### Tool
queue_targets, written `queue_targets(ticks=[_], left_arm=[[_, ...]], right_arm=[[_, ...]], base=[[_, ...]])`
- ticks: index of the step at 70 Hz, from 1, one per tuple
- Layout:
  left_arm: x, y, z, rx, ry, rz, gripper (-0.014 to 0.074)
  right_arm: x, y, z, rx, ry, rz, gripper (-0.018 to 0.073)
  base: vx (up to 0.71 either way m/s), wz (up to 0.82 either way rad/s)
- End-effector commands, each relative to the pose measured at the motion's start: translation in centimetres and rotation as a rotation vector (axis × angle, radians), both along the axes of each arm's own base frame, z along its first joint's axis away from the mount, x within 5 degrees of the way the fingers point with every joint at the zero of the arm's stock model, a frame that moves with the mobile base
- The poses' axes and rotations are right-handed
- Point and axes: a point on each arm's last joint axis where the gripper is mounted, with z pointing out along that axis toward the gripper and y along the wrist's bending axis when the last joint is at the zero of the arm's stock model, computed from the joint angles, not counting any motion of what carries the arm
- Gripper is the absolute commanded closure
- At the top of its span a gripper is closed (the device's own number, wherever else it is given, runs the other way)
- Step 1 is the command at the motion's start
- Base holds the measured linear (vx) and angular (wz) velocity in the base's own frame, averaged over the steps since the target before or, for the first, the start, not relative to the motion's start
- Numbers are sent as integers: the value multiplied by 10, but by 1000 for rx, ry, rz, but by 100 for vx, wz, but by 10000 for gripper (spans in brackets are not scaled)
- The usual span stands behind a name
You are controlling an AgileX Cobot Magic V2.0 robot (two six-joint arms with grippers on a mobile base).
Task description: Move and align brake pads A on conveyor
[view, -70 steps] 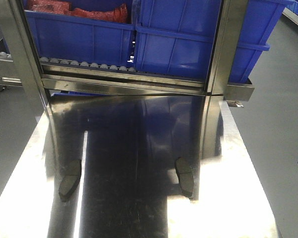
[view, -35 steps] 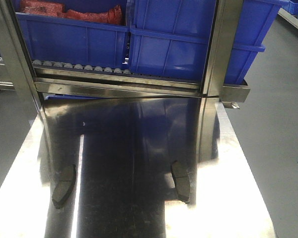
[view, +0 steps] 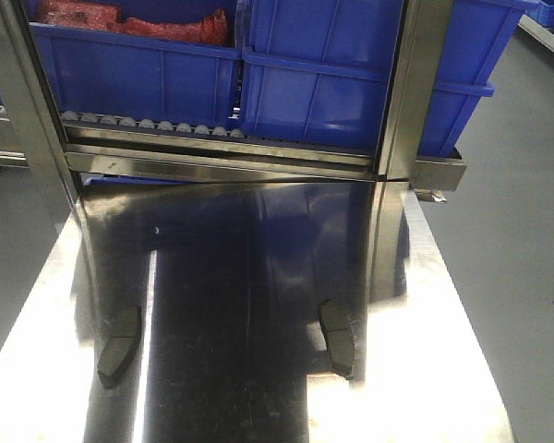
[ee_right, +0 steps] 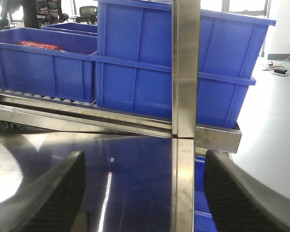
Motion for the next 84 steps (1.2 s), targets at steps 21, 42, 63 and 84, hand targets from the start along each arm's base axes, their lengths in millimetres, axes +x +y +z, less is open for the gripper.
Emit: queue_targets(ticks=[21, 42, 63, 84], left_arm=[[1, 0, 15, -11, -81, -3, 74], [1, 0, 15, -11, -83, -3, 74], [1, 0, 15, -24, -89, -4, 74], [6, -1, 20, -55, -83, -9, 74]], right_arm=[[0, 1, 15, 14, -95, 16, 72], [0, 1, 15, 14, -95, 16, 72], [0, 1, 15, 14, -95, 16, 72], [0, 1, 15, 14, -95, 16, 72]], base=[[0, 0], [0, 0], [0, 0], [0, 0]])
